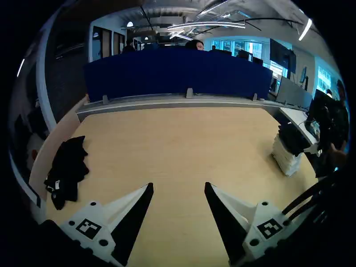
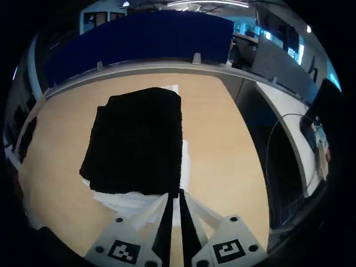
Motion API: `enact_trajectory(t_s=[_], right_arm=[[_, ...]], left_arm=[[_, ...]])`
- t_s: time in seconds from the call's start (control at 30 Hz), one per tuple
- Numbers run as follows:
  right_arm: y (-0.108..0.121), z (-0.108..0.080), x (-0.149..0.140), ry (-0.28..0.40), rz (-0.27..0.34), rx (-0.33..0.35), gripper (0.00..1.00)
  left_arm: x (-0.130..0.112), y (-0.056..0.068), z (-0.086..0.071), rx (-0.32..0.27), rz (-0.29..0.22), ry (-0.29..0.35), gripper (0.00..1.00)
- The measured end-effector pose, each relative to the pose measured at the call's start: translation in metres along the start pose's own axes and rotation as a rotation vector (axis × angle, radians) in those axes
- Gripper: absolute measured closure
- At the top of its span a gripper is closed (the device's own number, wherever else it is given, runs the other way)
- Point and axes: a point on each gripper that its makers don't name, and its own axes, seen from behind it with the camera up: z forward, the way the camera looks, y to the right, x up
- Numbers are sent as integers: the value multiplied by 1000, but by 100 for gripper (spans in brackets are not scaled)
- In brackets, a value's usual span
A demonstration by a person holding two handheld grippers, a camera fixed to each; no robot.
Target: Fold towel
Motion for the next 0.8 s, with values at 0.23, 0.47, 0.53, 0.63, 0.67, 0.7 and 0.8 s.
enact_trajectory(t_s=[0.23,0.47,0.53,0.63,0.67,0.7,0.8], right_arm=[[0,-20,3,50,0,-19,55],[-15,-43,16,124,0,-13,13],[-22,-49,22,148,3,-6,3],[-32,-57,31,182,10,3,0],[-36,-60,34,193,14,5,0],[-39,-63,37,206,17,6,0],[-48,-70,46,243,27,5,0]], left_arm=[[1,-4,0,1,-4,5,15],[3,-9,1,0,-6,20,15],[4,-9,1,-3,-9,25,15],[5,-10,1,-7,-10,32,15],[6,-10,1,-7,-10,35,15],[6,-11,1,-8,-10,37,15],[8,-12,1,-10,-8,45,15]])
